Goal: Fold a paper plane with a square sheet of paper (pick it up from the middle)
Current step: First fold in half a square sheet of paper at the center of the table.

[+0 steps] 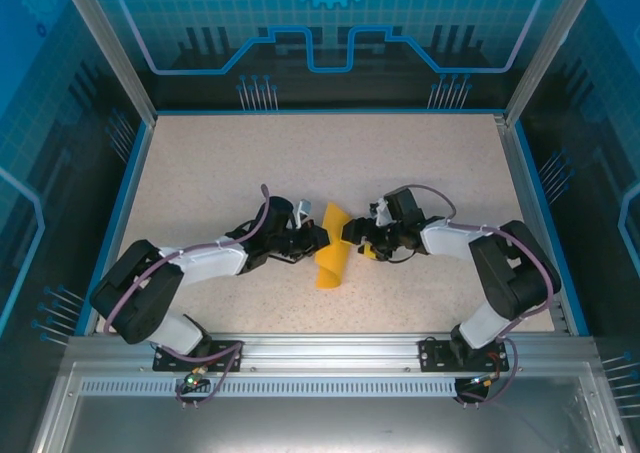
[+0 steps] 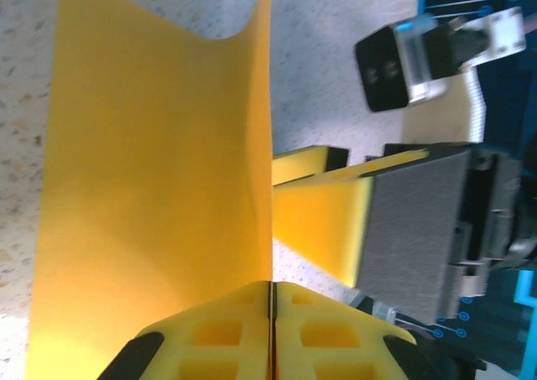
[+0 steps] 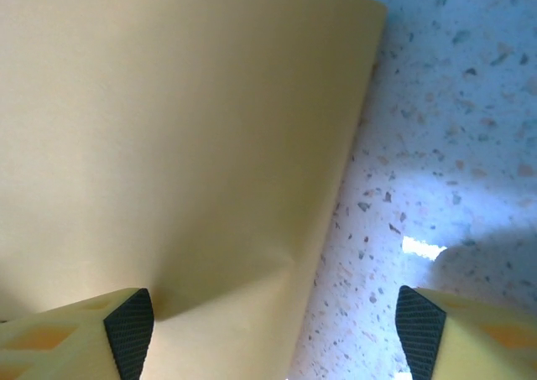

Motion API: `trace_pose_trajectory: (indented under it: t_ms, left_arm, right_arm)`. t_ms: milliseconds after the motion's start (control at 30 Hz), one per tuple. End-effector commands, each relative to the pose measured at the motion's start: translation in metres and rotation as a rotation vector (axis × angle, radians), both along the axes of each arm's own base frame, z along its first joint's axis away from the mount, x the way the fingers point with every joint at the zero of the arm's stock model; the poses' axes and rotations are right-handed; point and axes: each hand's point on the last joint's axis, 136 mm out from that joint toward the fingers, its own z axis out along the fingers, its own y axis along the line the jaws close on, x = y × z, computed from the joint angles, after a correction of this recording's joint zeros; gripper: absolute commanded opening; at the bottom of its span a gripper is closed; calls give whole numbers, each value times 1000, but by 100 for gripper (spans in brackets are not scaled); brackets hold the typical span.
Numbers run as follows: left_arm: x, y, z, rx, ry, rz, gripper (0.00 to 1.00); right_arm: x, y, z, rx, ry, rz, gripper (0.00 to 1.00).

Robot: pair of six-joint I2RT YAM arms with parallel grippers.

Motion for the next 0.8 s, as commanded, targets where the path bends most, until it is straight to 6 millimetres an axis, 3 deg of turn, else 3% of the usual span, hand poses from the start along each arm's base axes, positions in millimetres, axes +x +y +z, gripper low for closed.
trace_pose_trajectory:
  t_ms: [0, 133, 367, 600, 767]
  left_arm:
    - [-1, -8, 13, -50, -77, -42, 10]
    - [-1, -13, 7, -106, -52, -46, 10]
    - [-5, 2, -29, -4, 28, 19, 10]
    - [-6, -7, -27, -13, 34, -34, 12]
    - [-6, -5, -30, -18, 42, -16, 12]
  right_arm:
    - [-7, 6, 7, 50, -15, 11, 83]
    - [-6, 12, 8, 100, -10, 5, 87]
    - [-5, 5, 13, 101, -21, -42, 92]
    - [-16, 14, 8, 81, -19, 9, 94]
    - [-17, 17, -4, 37, -1, 14, 90]
